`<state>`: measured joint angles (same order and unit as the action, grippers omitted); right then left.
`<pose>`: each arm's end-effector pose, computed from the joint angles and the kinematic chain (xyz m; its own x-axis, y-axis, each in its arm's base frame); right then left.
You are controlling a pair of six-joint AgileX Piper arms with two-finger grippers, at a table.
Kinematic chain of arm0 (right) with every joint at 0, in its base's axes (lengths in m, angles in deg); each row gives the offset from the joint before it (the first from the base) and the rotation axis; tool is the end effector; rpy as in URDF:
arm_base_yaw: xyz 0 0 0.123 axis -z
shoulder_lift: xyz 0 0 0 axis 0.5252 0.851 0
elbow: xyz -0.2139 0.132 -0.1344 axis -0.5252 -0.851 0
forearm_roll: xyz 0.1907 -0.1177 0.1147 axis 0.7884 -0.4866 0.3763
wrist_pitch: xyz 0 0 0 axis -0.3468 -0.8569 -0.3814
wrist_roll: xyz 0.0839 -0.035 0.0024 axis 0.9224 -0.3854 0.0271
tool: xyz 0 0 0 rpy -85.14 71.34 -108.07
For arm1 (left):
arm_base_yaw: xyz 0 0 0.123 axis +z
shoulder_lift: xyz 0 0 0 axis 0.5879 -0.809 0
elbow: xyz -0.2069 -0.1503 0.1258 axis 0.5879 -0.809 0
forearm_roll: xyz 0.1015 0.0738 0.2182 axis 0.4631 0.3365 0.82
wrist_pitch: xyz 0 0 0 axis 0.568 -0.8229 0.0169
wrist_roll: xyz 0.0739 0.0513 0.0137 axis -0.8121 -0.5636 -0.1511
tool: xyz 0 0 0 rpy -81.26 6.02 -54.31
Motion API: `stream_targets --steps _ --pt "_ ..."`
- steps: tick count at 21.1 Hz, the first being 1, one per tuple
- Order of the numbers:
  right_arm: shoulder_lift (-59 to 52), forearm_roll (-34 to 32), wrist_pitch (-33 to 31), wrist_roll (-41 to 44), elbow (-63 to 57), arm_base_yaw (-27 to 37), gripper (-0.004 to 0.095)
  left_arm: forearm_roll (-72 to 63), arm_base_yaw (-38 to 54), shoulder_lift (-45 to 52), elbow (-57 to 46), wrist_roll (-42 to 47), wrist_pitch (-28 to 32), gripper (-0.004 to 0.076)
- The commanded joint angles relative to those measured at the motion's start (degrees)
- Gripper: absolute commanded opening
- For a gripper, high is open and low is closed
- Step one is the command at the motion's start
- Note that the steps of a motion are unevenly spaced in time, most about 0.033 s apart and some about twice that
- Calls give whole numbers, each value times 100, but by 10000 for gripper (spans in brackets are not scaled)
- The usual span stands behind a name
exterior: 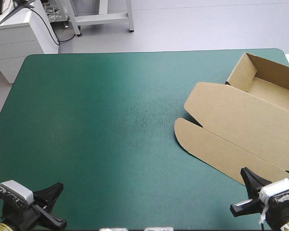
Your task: Fold the box
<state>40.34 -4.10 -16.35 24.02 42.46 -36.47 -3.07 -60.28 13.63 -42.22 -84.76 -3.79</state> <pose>0.0260 0.0219 0.2866 -0.2141 -0.0346 -0.9762 -0.2951 0.9550 0.0309 0.0155 -0.0133 0.2801 -0.3747 0.1456 -0.9156 0.4557 0.8890 -0.0451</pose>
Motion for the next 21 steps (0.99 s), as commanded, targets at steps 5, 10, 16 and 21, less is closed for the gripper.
stream_targets --steps 5,10,16,21 --pt "-622 1 50 192 42 -5 -19 -107 -34 201 52 -74 539 -8" --pt "-611 54 40 192 42 -5 -19 -107 -23 253 52 -74 539 -8" --pt "-611 46 48 192 42 -5 -19 -107 -23 253 52 -74 529 -8" --pt "-611 46 68 192 31 -5 -19 -107 -23 253 52 -74 529 -8"
